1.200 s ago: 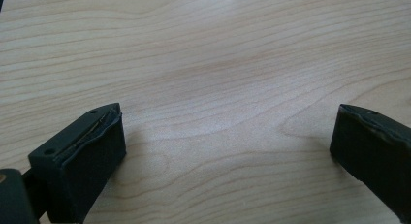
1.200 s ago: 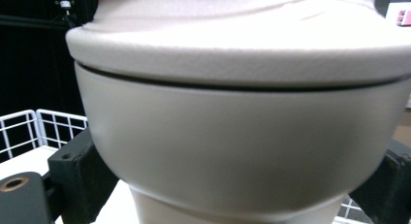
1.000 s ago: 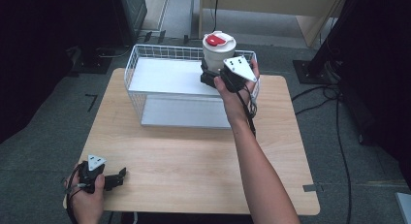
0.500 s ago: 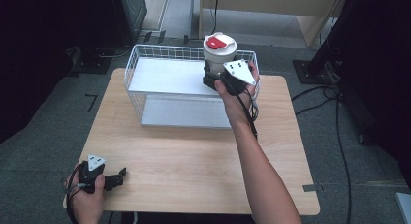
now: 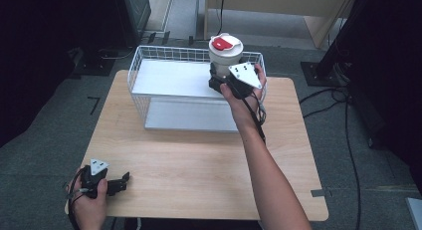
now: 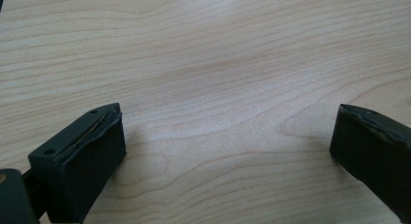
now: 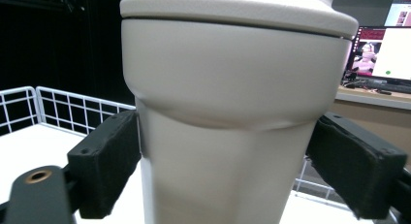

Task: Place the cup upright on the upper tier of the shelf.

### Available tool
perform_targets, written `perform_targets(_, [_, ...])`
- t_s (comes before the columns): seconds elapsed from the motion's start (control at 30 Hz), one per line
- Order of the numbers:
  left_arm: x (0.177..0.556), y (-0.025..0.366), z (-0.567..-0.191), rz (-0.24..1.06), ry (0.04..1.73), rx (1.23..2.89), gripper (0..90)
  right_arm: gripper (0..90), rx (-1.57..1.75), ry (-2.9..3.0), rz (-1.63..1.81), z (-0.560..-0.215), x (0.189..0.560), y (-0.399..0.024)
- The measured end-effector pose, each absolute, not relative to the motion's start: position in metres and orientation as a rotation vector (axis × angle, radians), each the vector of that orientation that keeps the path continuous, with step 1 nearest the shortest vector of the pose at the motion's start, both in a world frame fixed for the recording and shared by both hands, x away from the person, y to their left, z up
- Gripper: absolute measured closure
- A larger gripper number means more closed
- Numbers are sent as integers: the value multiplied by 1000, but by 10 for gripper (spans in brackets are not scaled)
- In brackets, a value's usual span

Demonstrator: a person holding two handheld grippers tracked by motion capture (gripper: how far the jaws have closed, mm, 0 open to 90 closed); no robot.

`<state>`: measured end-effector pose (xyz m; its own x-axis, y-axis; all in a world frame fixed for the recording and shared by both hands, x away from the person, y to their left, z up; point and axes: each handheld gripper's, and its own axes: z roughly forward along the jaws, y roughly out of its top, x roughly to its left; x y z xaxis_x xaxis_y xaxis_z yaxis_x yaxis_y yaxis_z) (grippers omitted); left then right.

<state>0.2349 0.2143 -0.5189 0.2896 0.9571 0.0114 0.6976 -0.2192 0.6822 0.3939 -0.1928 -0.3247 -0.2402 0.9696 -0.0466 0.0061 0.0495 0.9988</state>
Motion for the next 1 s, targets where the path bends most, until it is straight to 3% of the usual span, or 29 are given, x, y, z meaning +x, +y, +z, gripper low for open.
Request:
perform_targets(0.07, [235, 214, -519, 594, 1474, 1995, 0, 0, 1061, 1456, 1365, -326, 393, -196])
perform_targets(1.0, [235, 214, -519, 596, 1474, 1993, 0, 0, 987, 1466, 1400, -359, 320, -247])
